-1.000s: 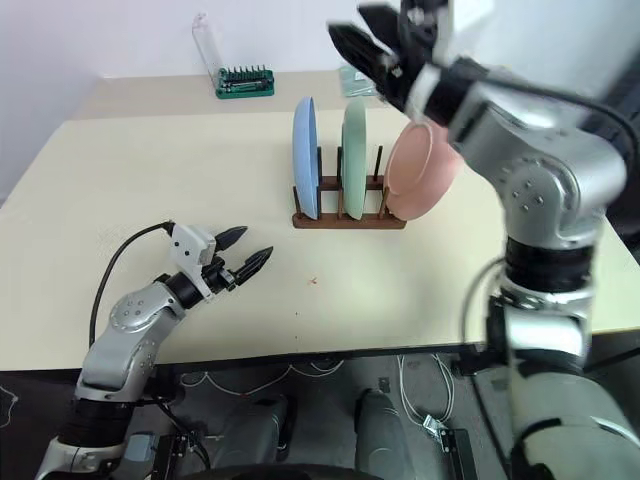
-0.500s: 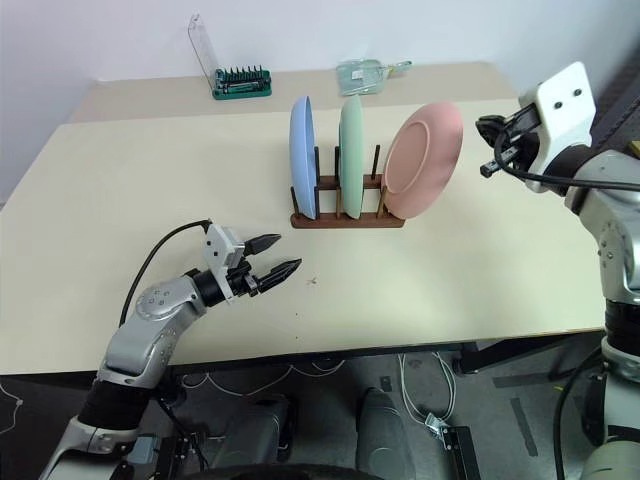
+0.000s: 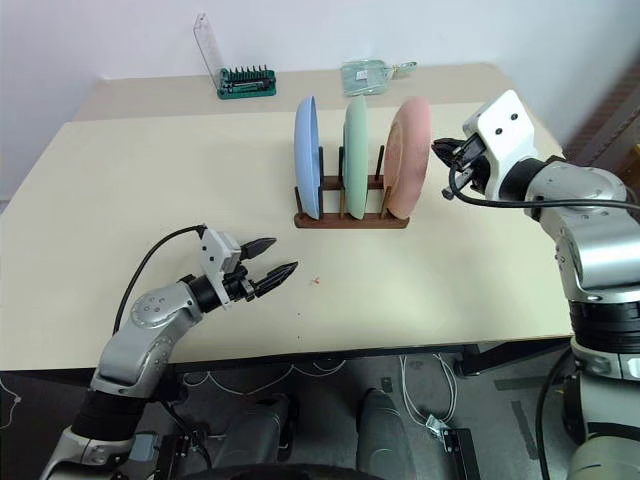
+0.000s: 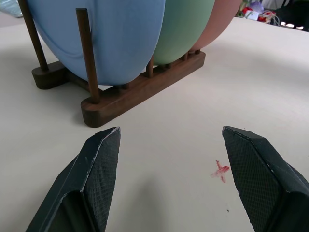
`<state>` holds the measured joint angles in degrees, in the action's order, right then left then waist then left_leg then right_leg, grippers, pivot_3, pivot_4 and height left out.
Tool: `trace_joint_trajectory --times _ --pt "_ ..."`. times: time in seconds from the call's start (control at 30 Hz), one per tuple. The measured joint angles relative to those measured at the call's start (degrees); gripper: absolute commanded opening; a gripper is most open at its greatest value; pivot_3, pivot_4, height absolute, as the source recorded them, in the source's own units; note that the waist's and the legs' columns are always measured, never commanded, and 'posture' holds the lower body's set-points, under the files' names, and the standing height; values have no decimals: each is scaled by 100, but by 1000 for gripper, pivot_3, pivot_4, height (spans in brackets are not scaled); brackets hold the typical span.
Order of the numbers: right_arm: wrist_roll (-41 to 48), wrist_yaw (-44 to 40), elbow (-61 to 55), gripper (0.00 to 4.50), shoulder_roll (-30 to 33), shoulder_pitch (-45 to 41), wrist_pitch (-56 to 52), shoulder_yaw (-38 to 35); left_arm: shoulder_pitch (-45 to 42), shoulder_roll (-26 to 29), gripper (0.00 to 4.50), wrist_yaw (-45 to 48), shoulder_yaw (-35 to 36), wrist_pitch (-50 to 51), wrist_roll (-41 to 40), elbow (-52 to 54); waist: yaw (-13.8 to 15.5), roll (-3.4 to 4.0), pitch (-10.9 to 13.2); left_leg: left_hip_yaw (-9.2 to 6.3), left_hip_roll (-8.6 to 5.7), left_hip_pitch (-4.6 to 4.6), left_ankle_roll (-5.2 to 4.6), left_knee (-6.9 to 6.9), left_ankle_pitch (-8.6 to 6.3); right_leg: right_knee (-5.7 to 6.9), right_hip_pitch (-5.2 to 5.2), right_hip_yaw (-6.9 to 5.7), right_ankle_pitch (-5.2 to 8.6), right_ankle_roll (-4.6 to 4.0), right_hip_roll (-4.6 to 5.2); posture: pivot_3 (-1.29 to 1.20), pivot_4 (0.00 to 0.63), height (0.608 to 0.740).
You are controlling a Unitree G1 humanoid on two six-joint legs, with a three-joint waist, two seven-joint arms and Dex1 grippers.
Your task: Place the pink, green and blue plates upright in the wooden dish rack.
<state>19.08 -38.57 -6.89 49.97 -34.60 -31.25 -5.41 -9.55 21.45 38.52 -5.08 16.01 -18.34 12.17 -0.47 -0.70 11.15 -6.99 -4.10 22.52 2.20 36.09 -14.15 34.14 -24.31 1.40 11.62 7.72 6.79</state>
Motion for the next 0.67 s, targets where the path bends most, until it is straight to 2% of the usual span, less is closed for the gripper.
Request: trace_joint_trajectory --times 0.37,0.53,0.67 --pt "-257 -20 961 31 23 556 478 -484 -203 208 3477 -215 555 -14 26 -142 -32 1 -1 3 1 -5 0 -3 0 4 0 2 -1 1 -1 0 150 740" --pt "-237 -210 1199 31 -187 1316 796 -664 -19 672 3477 -662 1417 -74 191 -725 -45 -6 -5 3 4 -8 0 -5 0 6 0 3 -1 1 -7 0 150 740" --pt "-184 -374 1252 31 -313 1386 892 -662 114 733 3477 -737 1534 -169 286 -767 -12 -3 -5 4 1 -8 0 4 0 7 5 5 -3 2 -3 0 150 740"
